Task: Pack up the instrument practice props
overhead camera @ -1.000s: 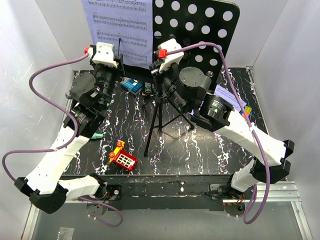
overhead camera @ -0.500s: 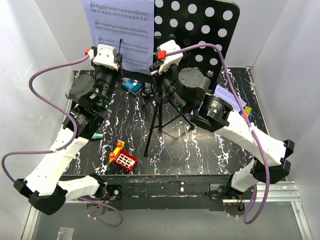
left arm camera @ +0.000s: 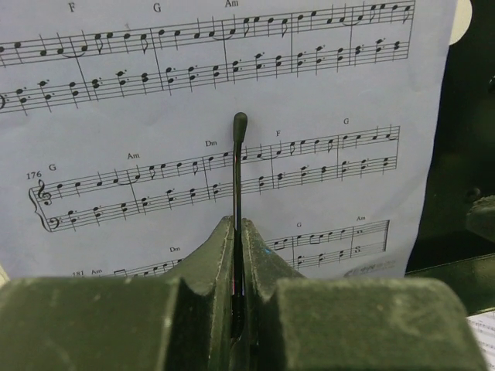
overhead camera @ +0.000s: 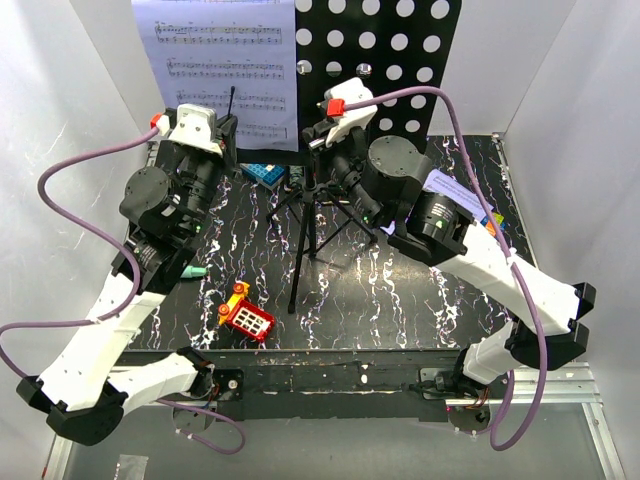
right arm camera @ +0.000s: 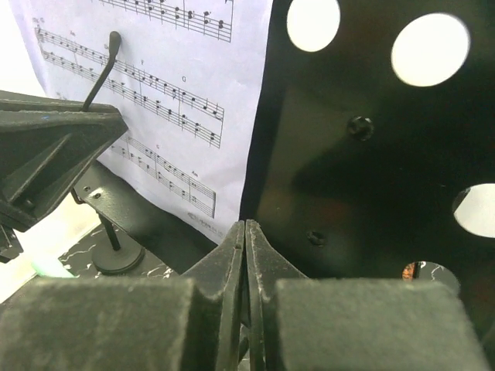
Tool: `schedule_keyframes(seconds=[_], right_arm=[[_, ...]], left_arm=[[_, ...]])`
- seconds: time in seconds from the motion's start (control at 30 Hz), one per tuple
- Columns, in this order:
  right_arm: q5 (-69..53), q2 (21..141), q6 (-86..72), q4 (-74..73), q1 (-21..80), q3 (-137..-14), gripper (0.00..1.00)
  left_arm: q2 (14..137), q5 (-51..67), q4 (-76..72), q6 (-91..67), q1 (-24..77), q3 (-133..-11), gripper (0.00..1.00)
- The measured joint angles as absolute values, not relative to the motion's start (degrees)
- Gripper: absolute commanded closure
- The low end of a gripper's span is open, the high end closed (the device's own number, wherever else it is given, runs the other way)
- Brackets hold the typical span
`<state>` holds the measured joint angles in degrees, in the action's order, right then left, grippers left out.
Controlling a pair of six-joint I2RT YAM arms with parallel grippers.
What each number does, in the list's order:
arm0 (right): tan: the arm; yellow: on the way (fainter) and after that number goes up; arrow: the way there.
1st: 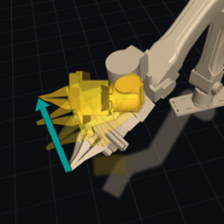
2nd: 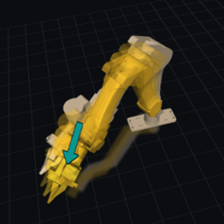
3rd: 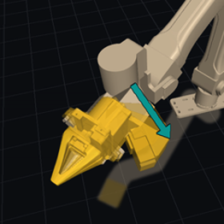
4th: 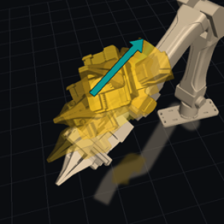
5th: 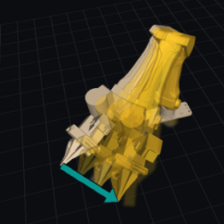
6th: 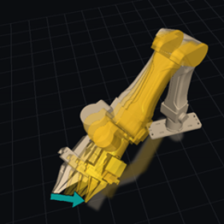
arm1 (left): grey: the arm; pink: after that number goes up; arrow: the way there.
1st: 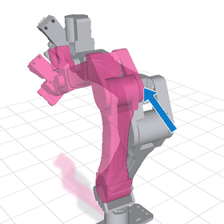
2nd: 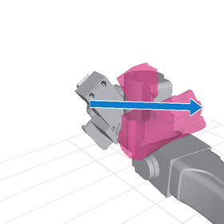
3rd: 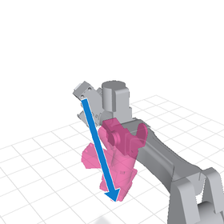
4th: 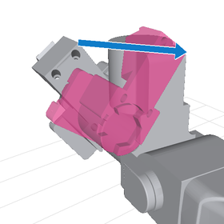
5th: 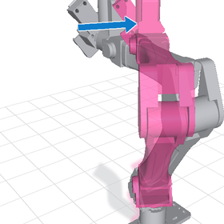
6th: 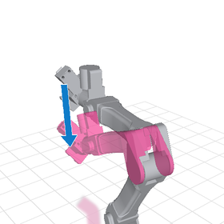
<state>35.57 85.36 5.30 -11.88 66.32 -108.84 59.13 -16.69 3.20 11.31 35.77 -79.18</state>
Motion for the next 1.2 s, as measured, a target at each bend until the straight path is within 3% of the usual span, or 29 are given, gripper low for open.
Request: schedule_keyframes(seconds=[0.1, 0.2, 0.3, 0.97, 1.2], right_arm=[[35.38, 84.77, 4.84, -11.7, 66.32, -108.53, 0.57], [34.65, 84.23, 4.54, -11.44, 66.32, -107.94, 0.45], [33.54, 84.09, 4.38, -11.44, 66.32, -107.81, 0.39], [21.82, 86.76, -6.63, -13.89, 59.88, -111.83, 0.39], [19.35, 89.45, -7.86, -15.44, 59.61, -115.0, 0.51]], left_arm=[[59.0, -16.84, 3.31, 11.31, 35.68, -79.09, 1.0], [58.98, -16.82, 3.29, 11.29, 35.68, -79.0, 1.0], [58.92, -16.82, 2.94, 11.29, 35.68, -78.67, 1.0], [57.52, -14.13, 1.26, 11.29, 35.64, -76.71, 1.0], [56.97, -13.39, 0.6, 11.22, 35.46, -75.92, 1.0]])
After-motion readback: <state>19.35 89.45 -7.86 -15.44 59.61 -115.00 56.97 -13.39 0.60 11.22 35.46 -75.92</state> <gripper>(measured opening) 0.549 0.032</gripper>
